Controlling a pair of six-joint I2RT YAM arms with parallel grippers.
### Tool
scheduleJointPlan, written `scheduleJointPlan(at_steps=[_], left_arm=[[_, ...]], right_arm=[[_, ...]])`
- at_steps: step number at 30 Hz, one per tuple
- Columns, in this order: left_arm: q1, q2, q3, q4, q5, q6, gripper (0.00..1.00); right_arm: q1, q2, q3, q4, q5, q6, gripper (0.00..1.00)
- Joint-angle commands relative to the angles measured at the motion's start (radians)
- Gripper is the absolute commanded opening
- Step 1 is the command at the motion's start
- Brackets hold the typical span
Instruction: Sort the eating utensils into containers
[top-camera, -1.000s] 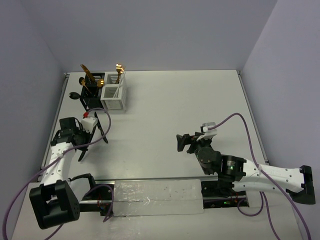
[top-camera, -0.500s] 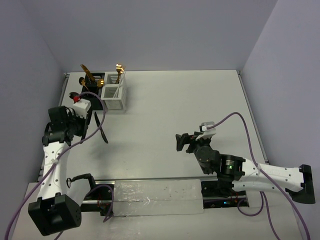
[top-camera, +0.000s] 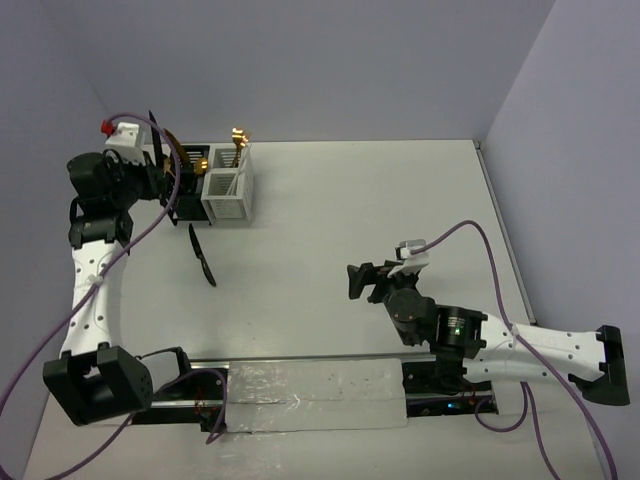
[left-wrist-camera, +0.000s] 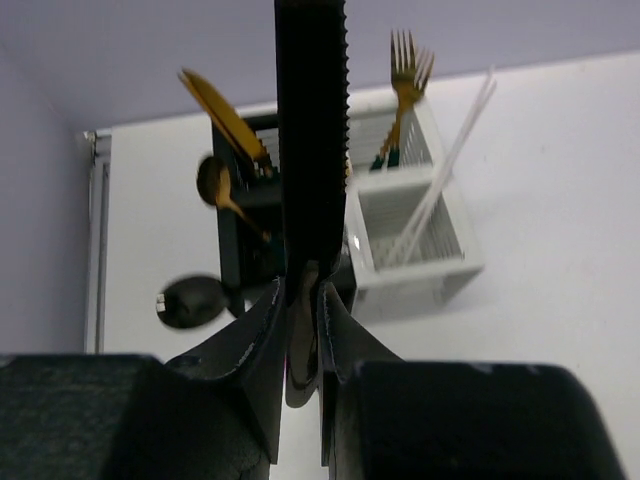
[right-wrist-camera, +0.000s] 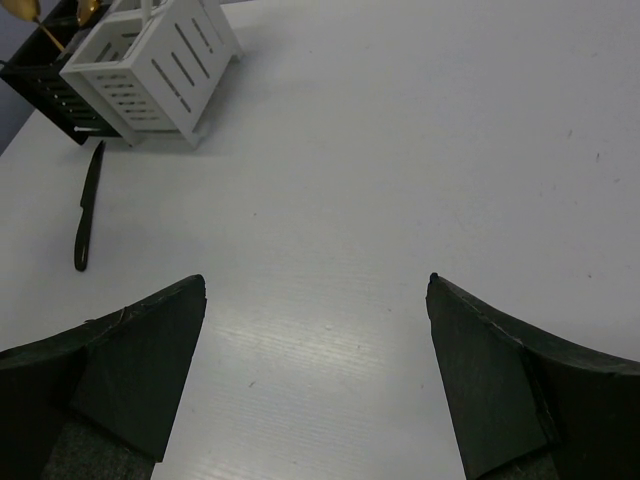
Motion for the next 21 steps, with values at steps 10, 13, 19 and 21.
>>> scheduleJointPlan(at_steps=[10,13,19,21], left_arm=[[-0.065,0.439,0.314,0.448,-0.086,-0.165,0.00],[-0.076,0.566,0.431,0.479,-0.109,-0.140,0.00],[-0.084,0.770,0.574,0.566,-0.129,-0.135,0.00],[-0.087,0.820,0.597,0.592,-0.131,-0.143,0.00]], right_arm=[[-0.007,0.062,0.117,-0.035,0.096,0.050,0.97],[-0.007,0.094,0.148,-0.069,0.116,0.078,0.97],[-0.007,0.171,0.231,-0.110,0.142,0.099,0.97],[-0.007,0.199,0.254,-0.119,0.149,0.095,0.97]])
